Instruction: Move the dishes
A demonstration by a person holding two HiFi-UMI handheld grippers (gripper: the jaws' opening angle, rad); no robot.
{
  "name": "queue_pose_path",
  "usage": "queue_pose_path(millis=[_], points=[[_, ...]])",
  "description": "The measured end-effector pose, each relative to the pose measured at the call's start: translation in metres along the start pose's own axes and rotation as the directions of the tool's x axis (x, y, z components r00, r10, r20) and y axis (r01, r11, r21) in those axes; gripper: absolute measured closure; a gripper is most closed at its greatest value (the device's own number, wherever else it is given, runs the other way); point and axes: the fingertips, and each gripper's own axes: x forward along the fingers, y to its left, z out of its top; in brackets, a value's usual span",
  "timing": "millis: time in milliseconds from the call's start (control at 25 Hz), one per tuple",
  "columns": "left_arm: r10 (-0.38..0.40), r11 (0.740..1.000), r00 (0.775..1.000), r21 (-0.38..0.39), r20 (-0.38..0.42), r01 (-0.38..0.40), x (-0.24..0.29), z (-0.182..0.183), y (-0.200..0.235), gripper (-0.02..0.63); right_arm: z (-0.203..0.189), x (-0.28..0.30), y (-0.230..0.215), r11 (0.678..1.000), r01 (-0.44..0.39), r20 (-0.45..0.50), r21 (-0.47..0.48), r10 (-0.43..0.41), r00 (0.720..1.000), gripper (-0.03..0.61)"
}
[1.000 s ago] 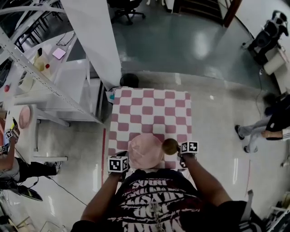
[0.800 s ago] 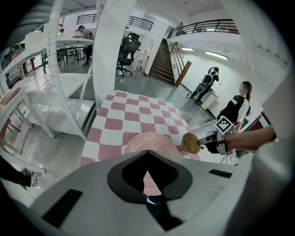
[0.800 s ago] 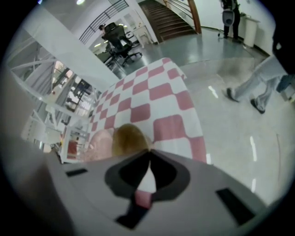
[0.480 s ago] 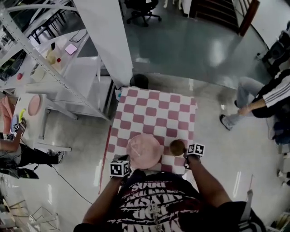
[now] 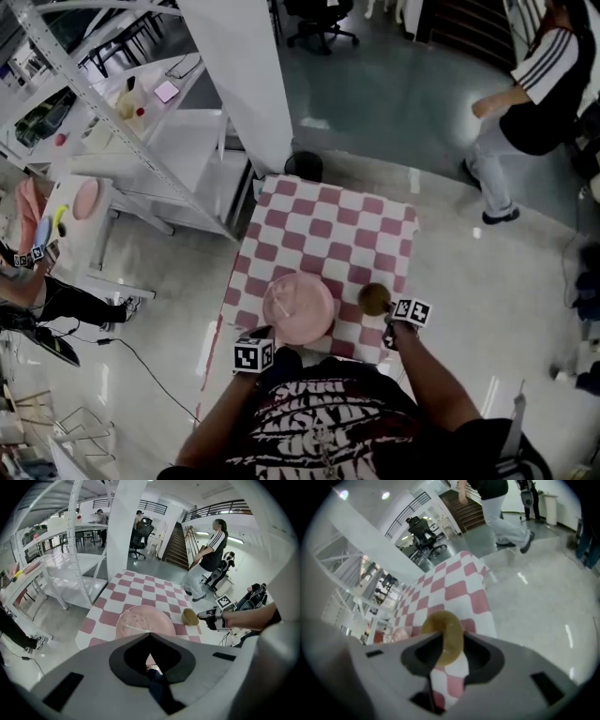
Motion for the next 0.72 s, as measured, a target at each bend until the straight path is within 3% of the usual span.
queue_pose_path(millis=[200,320,520,640,720], points=[[-0.012,1.0,1.0,-0.019,0.0,0.012,0.002,-0.01,-0.003,0.589,-0.002,-0.021,0.004,0.997,0.053,0.009,-0.061,-0.053,0.999,0.431],[-0.014,1.0,1.0,-0.028,0.004,0.014,0.001,-0.011,0.005,0.589,-0.007,-0.038,0.032,0.989,0.053,0.033,-0.137,-0.049,0.998,0.431],[-0.021,0.999,1.0,-0.027,0.015,0.021,-0.008,-0.007,0.029,0.589,-0.042,-0.034,0.123,0.967,-0.116,-0.058,-0.228,0.105,0.993,0.431],[-0.025,1.0,1.0,-0.015,0.004,0.025,-0.015,-0.01,0.048,0.589,-0.07,-0.009,0.189,0.937,-0.248,-0.159,-0.247,0.213,0.964,0.421],[-0.031,0.999,1.0,0.025,-0.008,0.031,-0.021,-0.012,0.059,0.589,-0.083,0.01,0.228,0.915,-0.293,-0.212,-0.277,0.24,0.947,0.414]])
